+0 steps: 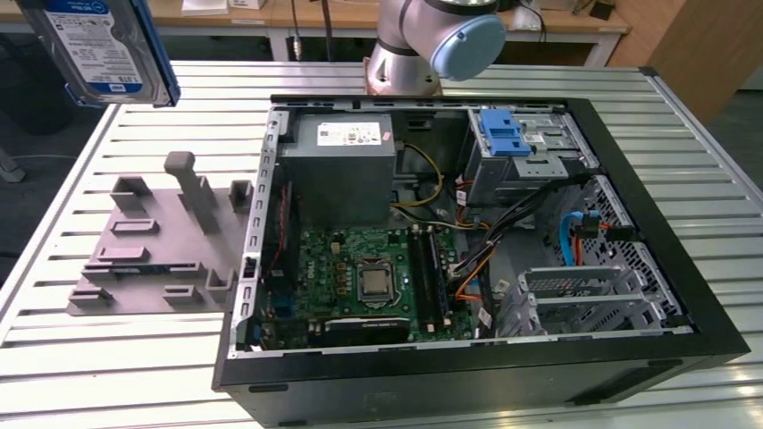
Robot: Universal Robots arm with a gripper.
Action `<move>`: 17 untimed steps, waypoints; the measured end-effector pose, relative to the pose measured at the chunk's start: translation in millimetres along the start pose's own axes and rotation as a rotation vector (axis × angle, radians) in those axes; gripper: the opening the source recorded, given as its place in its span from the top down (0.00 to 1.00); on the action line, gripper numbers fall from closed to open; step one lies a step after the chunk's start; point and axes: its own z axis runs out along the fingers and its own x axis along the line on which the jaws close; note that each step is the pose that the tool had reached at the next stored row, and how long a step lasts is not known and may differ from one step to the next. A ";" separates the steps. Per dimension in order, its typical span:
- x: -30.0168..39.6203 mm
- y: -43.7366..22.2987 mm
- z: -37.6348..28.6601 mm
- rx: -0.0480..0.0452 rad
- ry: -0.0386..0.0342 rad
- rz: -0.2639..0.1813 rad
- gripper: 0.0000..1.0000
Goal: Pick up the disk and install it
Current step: 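Pick up the disk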
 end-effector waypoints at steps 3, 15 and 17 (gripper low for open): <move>0.0 -1.8 0.0 0.0000 0.0000 0.000 0.64; -0.4 -8.6 0.0 0.0000 0.0000 0.000 0.64; -0.4 -9.6 0.0 0.0000 0.0000 0.000 0.64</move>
